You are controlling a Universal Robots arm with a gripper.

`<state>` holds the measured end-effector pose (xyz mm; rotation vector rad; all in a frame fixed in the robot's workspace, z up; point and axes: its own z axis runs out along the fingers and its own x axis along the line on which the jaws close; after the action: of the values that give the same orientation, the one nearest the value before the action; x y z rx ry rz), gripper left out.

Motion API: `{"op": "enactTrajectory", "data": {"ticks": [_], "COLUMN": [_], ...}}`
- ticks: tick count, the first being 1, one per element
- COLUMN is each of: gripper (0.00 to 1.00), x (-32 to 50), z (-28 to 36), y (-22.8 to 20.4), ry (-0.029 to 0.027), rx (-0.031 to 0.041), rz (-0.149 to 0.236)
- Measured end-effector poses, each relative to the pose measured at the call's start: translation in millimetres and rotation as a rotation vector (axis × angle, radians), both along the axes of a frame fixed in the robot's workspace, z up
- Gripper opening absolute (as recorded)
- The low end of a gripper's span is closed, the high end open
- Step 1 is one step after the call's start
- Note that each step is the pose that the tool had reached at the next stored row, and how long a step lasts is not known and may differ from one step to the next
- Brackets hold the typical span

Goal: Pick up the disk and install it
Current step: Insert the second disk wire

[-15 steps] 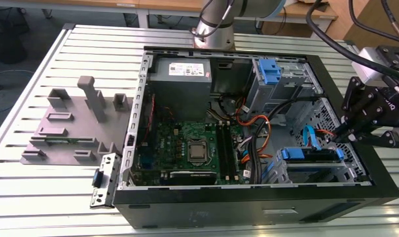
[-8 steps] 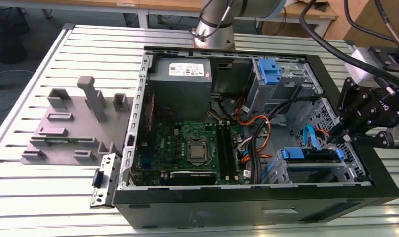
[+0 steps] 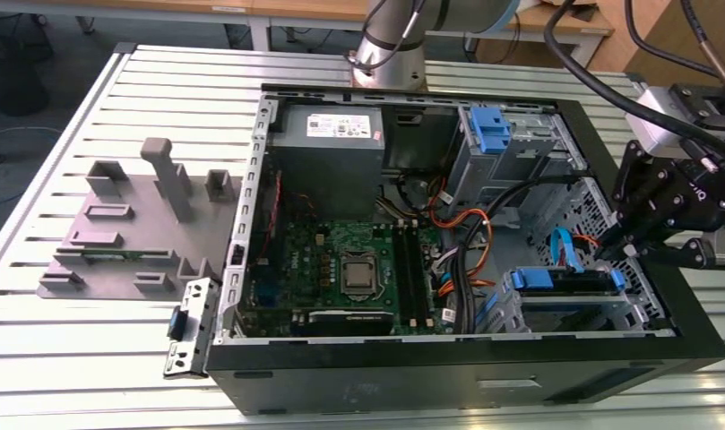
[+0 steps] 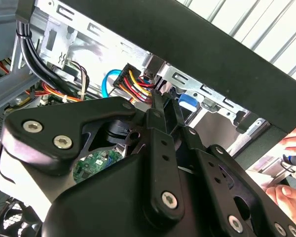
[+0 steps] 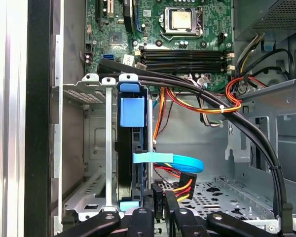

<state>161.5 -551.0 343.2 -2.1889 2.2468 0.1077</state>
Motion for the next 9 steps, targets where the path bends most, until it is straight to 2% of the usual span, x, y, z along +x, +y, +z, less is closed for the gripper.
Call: {"op": "enactTrajectory", "data": {"ticks": [1,2,9], "gripper": [0.22,0.16,0.16], "x": [0.0,-0.1,-0.2], "z": [0.0,0.0,0.0], "y": [0.0,0.0,0.0], "ry": [0.0,0.0,0.0], "rx": [-0.0001,0.0,0.0], "rz": [0.0,0.0,0.0]}}
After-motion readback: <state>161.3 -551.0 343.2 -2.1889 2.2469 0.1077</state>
